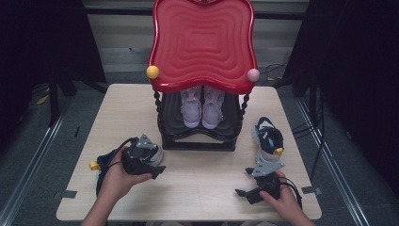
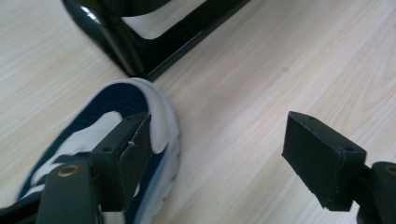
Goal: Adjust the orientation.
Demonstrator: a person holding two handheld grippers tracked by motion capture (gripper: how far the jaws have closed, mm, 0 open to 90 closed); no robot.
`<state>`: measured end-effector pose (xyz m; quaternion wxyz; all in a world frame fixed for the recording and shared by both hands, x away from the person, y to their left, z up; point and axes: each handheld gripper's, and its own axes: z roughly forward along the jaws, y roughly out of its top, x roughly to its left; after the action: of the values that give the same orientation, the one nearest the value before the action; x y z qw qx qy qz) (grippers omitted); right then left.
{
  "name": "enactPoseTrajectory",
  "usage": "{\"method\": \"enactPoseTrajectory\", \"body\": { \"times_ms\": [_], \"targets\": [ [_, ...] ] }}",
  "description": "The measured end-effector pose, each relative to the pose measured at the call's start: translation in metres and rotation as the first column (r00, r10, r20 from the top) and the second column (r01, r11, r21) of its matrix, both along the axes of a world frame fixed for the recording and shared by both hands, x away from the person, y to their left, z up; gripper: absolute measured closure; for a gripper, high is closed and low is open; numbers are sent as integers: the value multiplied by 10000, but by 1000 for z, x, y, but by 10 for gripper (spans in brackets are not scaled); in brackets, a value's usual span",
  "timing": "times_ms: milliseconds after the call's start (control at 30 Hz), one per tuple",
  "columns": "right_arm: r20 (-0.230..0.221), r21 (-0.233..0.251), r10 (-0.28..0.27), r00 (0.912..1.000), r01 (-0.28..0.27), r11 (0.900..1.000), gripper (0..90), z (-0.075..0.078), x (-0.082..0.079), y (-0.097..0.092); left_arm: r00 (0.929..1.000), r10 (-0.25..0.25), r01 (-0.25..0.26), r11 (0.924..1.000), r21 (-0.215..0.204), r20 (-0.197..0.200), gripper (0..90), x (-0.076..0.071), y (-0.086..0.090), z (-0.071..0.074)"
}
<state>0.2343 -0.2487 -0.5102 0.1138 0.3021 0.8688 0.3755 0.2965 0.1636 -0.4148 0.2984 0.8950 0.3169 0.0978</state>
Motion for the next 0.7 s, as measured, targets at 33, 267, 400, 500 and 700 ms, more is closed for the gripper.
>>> {"method": "enactPoseTrajectory", "body": {
  "times_ms": [33, 267, 400, 500, 700],
  "targets": [
    [-1, 1, -2, 10000, 2, 10000, 108, 0, 0, 0, 10000, -3, 3, 10000, 10, 16, 232, 1, 2, 2],
    [-3, 2, -1, 10000, 1, 10000, 108, 0, 0, 0, 9997, 145, -151, 9994, 322, 182, 233, 4, 15, 13],
    [0, 2, -2, 10000, 2, 10000, 108, 0, 0, 0, 9991, 341, -352, 9984, 435, 250, 234, 5, 25, 15],
    [-2, 2, -2, 10000, 2, 10000, 108, 0, 0, 0, 9987, 483, -491, 9977, 466, 181, 239, 5, 32, 13],
    [-7, 7, 2, 10000, -2, 10000, 108, 0, 0, 0, 9988, 429, -441, 9976, 529, 228, 291, 6, 40, 14]
  ]
}}
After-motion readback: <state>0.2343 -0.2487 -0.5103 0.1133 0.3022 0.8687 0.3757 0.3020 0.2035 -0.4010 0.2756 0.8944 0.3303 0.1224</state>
